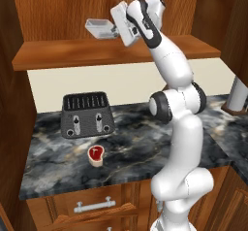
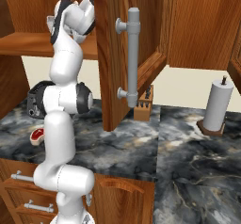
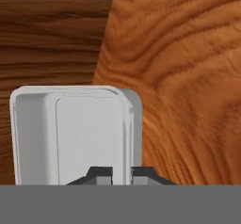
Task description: Retrieve the tupperware from the cabinet, then place the raw meat into the tupperware to avoid contamination.
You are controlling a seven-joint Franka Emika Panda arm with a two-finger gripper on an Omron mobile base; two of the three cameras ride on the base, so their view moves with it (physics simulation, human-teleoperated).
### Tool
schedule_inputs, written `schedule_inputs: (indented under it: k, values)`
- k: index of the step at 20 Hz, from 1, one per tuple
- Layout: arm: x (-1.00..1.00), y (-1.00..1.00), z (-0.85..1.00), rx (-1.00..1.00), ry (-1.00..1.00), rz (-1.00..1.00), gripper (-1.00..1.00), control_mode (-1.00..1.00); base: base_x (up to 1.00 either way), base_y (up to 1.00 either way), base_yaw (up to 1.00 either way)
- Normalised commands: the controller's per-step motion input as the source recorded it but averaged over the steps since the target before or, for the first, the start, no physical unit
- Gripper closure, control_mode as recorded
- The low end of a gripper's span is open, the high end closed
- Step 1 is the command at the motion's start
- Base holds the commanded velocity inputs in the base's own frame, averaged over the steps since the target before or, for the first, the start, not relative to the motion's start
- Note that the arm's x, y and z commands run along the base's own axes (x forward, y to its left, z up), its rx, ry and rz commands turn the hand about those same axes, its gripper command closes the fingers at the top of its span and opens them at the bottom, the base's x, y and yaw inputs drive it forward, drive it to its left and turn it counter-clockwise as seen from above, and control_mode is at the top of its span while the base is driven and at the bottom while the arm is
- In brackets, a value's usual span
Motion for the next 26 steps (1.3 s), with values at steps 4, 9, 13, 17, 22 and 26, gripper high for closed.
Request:
schedule_inputs:
  k: [4, 9, 13, 17, 22, 26]
  values:
    - [-0.4, 0.07, 0.0, 0.0, -0.07, -0.04, 1.0, -1.0, 0.0, 0.0, 0.0]
    - [-0.43, 0.06, 0.0, 0.0, -0.08, -0.06, 1.0, -1.0, 0.0, 0.0, 0.0]
    - [-0.45, 0.06, -0.01, 0.0, -0.08, -0.07, 1.0, -1.0, 0.0, 0.0, 0.0]
    - [-0.57, 0.0, 0.0, 0.0, -0.06, -0.07, 1.0, -1.0, 0.0, 0.0, 0.0]
    - [-0.62, 0.02, 0.07, 0.0, -0.01, -0.07, 1.0, -1.0, 0.0, 0.0, 0.0]
    - [-0.64, 0.0, 0.21, 0.01, 0.0, -0.05, 1.0, -1.0, 0.0, 0.0, 0.0]
